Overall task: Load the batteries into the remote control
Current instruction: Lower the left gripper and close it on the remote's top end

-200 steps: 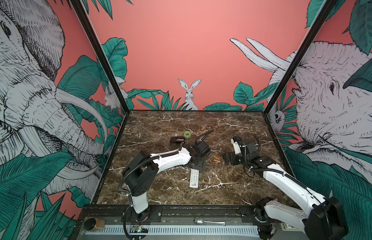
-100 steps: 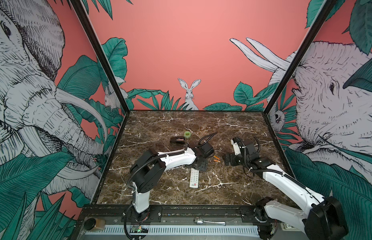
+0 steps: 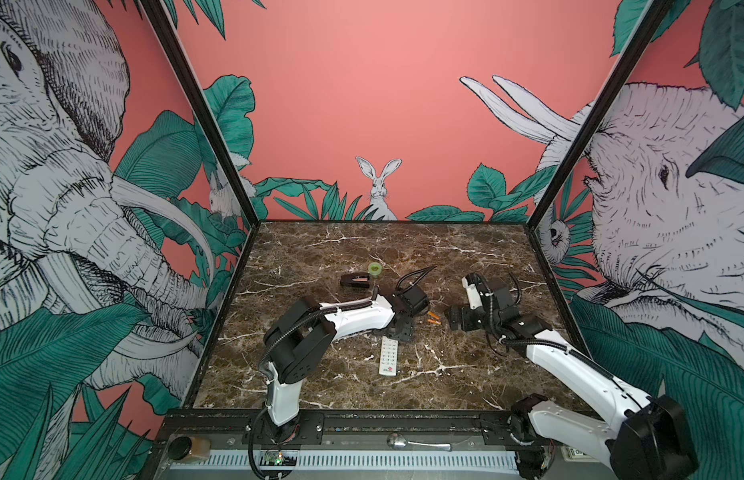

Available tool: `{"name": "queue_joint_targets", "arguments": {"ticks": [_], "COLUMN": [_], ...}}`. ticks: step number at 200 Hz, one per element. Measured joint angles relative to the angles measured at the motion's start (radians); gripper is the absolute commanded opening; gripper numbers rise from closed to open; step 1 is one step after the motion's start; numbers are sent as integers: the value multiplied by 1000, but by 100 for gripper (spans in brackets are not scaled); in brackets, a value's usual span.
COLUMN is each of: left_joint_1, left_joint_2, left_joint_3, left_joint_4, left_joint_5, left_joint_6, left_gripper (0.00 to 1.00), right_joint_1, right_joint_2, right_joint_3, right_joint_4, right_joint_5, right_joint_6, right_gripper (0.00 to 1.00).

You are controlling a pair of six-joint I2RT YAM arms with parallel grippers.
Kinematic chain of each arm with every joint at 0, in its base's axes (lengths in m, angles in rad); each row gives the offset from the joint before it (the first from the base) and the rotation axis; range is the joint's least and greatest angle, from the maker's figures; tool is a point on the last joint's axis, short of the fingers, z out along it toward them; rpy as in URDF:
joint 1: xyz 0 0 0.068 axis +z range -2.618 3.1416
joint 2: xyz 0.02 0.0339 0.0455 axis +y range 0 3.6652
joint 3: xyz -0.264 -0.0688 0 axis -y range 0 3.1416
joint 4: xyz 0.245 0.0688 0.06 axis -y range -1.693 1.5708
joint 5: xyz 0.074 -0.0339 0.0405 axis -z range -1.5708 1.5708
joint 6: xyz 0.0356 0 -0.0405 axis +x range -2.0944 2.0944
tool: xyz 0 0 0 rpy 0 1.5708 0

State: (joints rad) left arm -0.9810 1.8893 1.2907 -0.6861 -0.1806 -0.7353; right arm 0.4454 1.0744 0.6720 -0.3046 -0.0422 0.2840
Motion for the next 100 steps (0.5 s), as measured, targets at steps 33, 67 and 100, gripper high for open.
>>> {"name": "queue_joint_targets", "arguments": {"ticks": [33,67,100], "left_joint_1": [0,0,0], "left_joint_2": [10,29,38], "left_joint_3": [2,3,3], "left_joint_4": [0,0,0], "left_joint_5": [-8,-12,-17], "left_joint_6": [-10,-23,-35], "left_gripper": [70,67,61], "right_joint_1": [0,0,0], "right_joint_2": [-17,-35,-42], "right_joint_3": [0,0,0], "right_joint_4": [-2,-14,-26], "right_joint_5": [6,25,47], "right_joint_6": [-3,-9,-12], "right_gripper": [99,99,99]}}
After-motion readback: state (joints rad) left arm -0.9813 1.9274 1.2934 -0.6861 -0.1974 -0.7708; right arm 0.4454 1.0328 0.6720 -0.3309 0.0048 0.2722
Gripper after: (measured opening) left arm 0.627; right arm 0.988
